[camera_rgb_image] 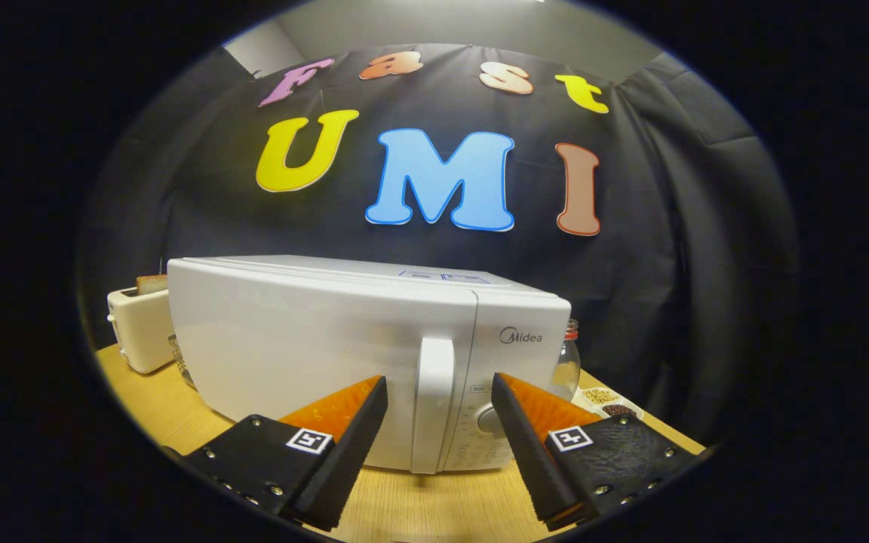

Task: Open the microwave, put the food inside, and close the microwave door.

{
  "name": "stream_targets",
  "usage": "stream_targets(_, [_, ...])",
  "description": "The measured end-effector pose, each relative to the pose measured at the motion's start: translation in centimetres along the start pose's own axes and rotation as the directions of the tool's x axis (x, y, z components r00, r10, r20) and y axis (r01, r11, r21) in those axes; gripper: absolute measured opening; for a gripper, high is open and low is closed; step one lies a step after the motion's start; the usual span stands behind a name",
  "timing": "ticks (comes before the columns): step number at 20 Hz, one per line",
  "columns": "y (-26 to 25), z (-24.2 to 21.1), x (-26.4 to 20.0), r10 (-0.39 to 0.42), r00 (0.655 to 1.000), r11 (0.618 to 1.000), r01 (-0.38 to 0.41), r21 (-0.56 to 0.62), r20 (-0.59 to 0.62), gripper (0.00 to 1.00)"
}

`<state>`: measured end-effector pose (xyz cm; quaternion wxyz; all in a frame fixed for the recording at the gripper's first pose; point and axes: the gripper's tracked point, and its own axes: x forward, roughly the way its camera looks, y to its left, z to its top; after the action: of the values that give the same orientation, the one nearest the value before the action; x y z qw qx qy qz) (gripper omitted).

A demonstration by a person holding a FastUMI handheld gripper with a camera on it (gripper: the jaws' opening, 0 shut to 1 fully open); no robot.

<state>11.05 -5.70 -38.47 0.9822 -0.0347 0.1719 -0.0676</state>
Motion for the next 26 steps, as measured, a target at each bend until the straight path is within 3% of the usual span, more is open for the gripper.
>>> stream_targets(18, [0.2, -0.8, 0.4, 0.021, 1.0, 1.0, -0.02, 0.021, -0.01, 0.86])
stream_targets(22, [0.2, -1.0, 0.5, 0.031, 0.999, 0.998, -0.03, 0.054, -0.016, 0.73])
stream_targets(24, [0.0, -1.2, 0.9, 0.03, 0.999, 0.998, -0.029, 0.056, -0.017, 0.53])
stream_targets(25, [0.4, -1.3, 1.0, 0.051, 0.998, 0.996, -0.049, 0.067, -0.023, 0.47])
stream_targets(26, [0.5, -1.7, 1.3, 0.052, 0.998, 0.996, -0.049, 0.07, -0.045, 0.47])
